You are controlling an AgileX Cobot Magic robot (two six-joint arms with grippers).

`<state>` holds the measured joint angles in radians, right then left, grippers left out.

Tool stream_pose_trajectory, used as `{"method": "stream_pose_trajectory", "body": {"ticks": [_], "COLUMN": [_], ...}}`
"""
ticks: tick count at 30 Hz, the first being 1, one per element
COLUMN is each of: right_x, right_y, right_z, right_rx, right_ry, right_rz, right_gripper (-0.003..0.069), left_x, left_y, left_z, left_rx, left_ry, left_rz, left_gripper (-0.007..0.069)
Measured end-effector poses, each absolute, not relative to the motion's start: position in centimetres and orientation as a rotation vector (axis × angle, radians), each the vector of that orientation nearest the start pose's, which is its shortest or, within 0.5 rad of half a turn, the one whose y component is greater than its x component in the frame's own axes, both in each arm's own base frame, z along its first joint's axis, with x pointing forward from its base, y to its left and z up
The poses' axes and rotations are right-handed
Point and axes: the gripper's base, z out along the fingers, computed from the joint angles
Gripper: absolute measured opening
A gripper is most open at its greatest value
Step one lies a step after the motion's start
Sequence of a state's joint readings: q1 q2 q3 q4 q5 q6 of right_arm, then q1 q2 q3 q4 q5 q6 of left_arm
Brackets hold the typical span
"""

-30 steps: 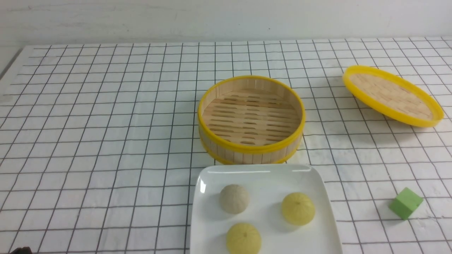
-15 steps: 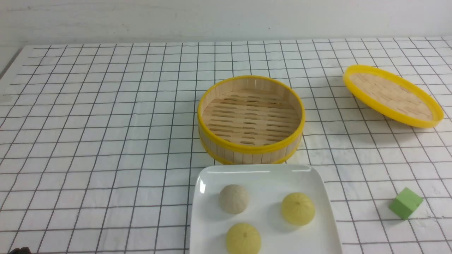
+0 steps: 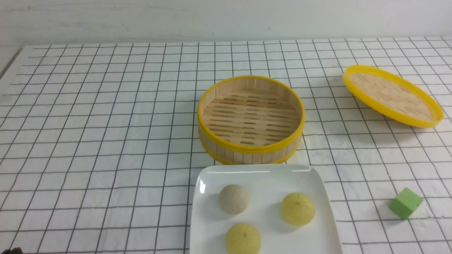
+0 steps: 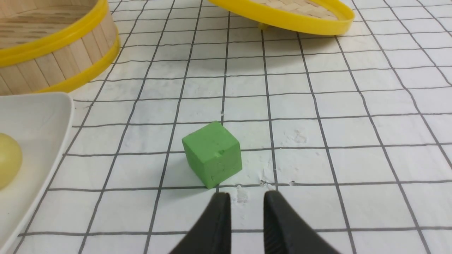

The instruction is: Put the steamed buns into the plate on the white-black tablecloth.

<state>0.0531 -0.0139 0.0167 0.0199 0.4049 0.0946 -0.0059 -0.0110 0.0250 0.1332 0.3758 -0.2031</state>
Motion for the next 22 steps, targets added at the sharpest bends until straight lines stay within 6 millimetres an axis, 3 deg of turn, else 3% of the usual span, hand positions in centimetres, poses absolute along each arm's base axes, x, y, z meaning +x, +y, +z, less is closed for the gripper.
{"method": "stream_pose_trajectory", "body": {"ticks": [22], "right_x": [5.13], "right_y": [0.34], "right_z": [17.2], "right_rx": [0.051], "right_ry": [1.892], "right_rz": [0.12], "right_gripper": [0.0185], "left_x": [5.25], "left_y": [0.42], "left_z": [17.18], "left_rx": [-0.102], "left_ry": [1.868], "left_rz": [-0.012], "left_gripper": [0.0095]}}
